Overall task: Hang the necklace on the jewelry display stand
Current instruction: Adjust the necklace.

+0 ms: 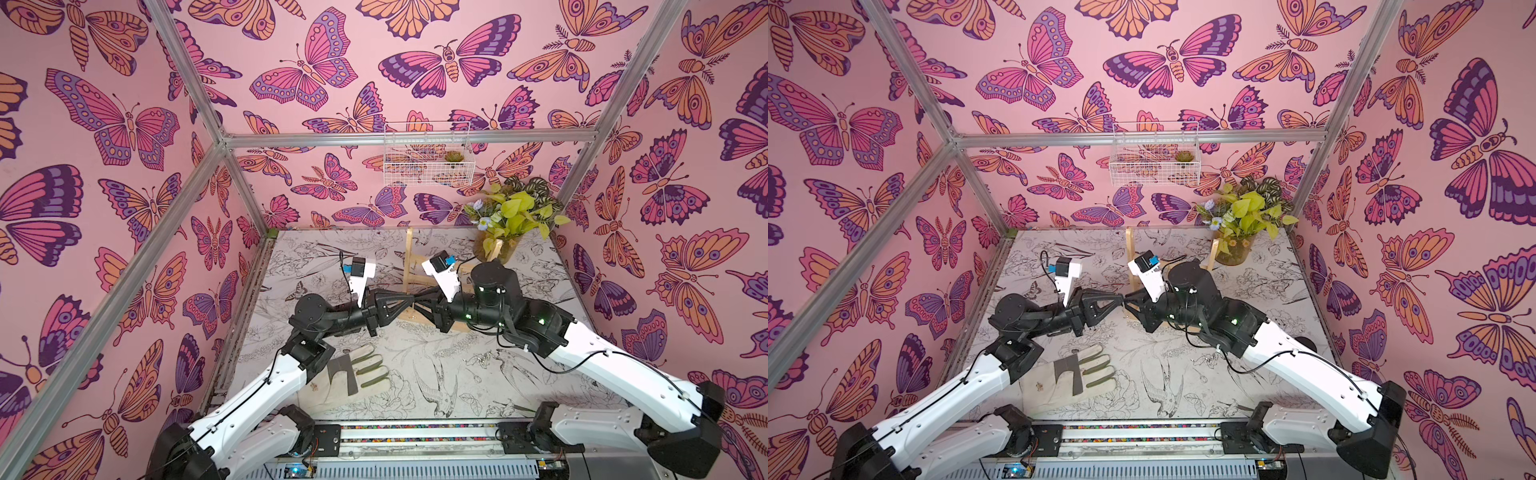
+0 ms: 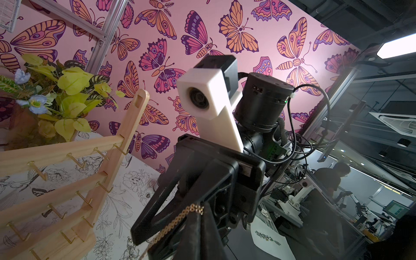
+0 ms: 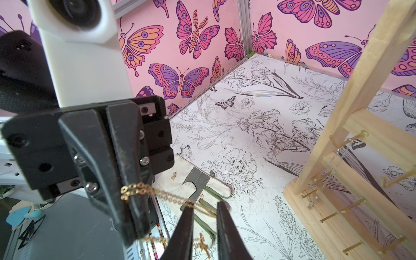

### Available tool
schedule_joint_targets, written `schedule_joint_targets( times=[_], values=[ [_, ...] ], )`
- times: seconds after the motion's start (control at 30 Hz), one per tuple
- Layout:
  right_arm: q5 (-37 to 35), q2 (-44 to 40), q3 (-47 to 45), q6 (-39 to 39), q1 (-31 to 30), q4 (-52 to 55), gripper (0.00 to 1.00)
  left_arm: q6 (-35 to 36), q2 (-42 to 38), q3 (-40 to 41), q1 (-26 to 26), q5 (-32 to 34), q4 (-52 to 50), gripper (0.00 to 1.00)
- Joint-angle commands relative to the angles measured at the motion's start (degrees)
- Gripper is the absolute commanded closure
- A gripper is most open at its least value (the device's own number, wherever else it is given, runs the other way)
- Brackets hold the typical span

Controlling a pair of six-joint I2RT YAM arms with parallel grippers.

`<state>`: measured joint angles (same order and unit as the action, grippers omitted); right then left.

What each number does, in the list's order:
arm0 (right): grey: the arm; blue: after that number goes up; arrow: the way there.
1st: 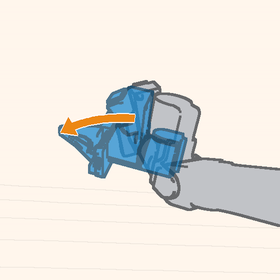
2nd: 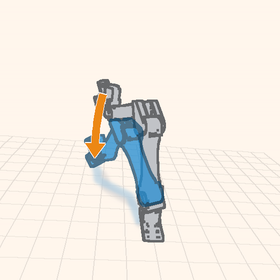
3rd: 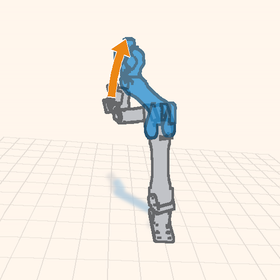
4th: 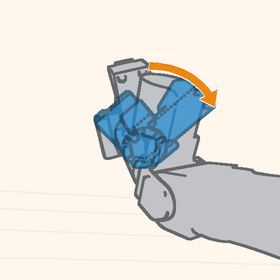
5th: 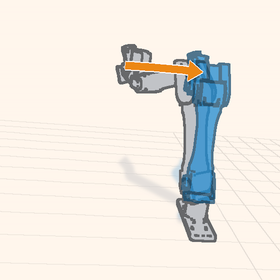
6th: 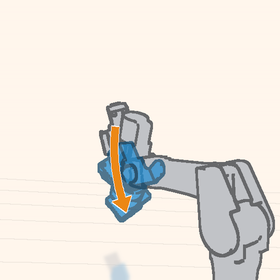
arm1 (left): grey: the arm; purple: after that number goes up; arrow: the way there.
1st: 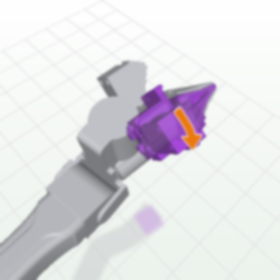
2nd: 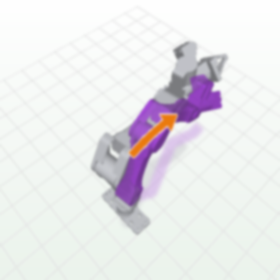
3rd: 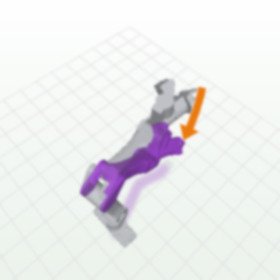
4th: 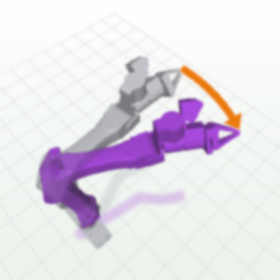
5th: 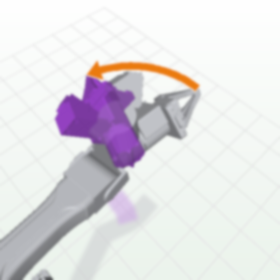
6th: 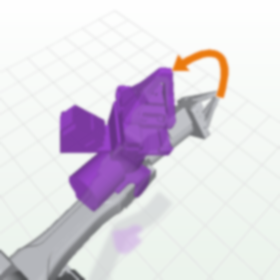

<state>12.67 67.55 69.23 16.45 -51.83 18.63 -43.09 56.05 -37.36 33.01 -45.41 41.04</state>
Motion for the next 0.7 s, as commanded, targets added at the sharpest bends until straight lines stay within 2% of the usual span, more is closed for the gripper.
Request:
schedule_joint_targets(
  times=[0.0,0.67],
  values=[
    [-0.75,-0.68,-0.23,-0.10,0.25,-0.08,0.79,0.33,-0.51,-0.21,-0.23,0.01,0.45,1.00],
    [0.42,1.00,-0.19,1.03,0.33,-3.79,0.79,0.11,-0.08,-0.60,-0.24,-0.12,0.79,1.00]
  ],
)
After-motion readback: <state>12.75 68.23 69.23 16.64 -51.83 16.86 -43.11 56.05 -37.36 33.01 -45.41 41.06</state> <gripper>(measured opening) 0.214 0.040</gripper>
